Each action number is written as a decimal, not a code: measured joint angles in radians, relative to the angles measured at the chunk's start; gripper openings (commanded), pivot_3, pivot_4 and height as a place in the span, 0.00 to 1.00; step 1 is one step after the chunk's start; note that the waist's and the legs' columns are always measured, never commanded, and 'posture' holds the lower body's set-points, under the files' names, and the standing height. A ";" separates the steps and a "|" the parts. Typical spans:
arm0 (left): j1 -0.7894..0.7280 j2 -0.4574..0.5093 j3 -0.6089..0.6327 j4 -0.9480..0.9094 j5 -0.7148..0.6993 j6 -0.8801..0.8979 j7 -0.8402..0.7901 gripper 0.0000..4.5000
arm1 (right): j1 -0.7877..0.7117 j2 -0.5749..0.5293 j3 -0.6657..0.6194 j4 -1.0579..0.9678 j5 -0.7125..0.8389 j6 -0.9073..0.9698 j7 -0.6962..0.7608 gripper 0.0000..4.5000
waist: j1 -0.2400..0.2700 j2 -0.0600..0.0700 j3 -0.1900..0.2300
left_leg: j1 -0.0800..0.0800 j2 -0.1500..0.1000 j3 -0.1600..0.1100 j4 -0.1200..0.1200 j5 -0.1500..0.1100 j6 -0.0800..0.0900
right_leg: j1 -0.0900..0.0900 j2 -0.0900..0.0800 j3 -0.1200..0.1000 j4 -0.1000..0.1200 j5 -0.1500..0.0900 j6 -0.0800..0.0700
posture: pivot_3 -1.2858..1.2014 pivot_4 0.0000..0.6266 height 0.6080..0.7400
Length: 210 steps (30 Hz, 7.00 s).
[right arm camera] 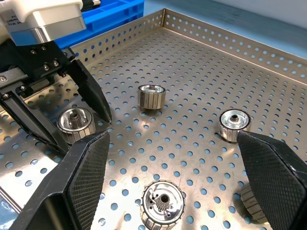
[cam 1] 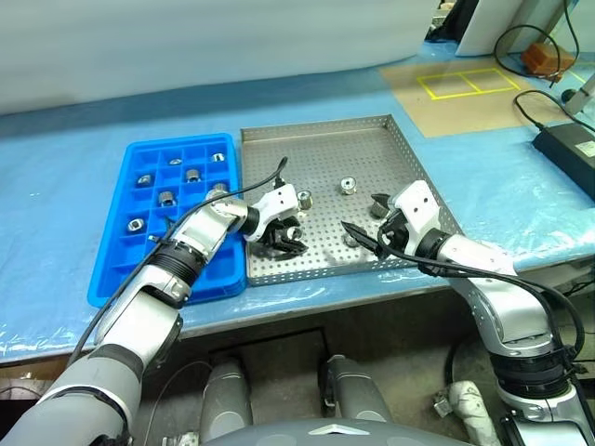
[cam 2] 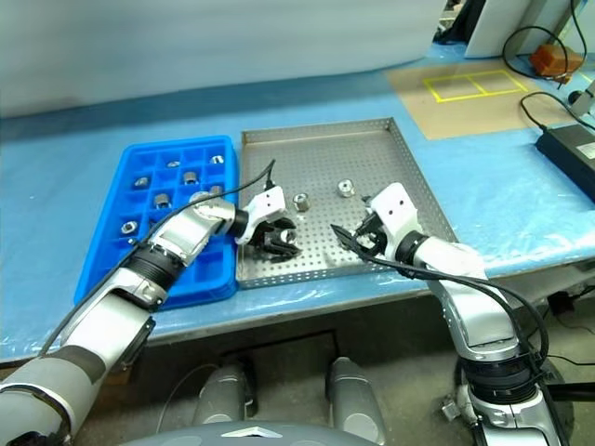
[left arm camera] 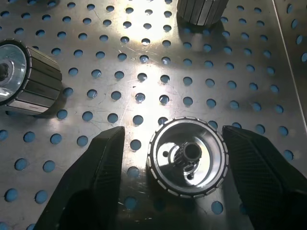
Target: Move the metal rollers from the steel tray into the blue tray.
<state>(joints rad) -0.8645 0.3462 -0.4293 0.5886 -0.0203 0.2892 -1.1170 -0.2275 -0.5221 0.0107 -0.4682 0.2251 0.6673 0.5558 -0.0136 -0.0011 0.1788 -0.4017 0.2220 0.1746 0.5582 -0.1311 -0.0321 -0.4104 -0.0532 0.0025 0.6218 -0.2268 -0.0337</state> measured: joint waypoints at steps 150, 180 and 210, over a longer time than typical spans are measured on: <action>-0.291 -0.268 0.304 0.638 0.044 -0.174 0.460 0.80 | -0.073 0.011 -0.068 0.051 0.066 -0.004 0.006 0.98 | -0.004 -0.001 0.000 | -0.002 -0.006 0.000 0.007 -0.006 0.010 | 0.005 -0.006 0.001 -0.006 0.003 0.004 | 0.32 0.24 1.00; -0.255 -0.258 0.320 0.619 0.085 -0.139 0.474 0.49 | -0.115 0.004 -0.037 0.109 0.015 -0.040 -0.019 0.98 | -0.003 -0.001 0.000 | -0.002 -0.006 0.000 0.003 -0.007 0.011 | 0.006 -0.006 0.000 -0.013 0.003 0.005 | 0.33 0.24 1.00; 0.186 0.168 0.435 -0.343 -0.179 0.081 0.089 0.43 | -0.361 0.080 0.134 0.253 0.136 -0.044 0.225 0.98 | 0.022 0.002 0.002 | -0.001 -0.003 0.003 -0.011 -0.003 0.005 | 0.000 -0.004 -0.001 -0.015 0.002 0.004 | 0.47 0.24 1.00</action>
<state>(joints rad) -0.6781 0.5147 0.0060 0.2452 -0.1989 0.3700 -1.0279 -0.5880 -0.4419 0.1451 -0.2152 0.3614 0.6231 0.7808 0.0079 0.0007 0.1804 -0.4031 0.2189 0.1773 0.5476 -0.1338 -0.0276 -0.4100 -0.0577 0.0011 0.6070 -0.2245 -0.0300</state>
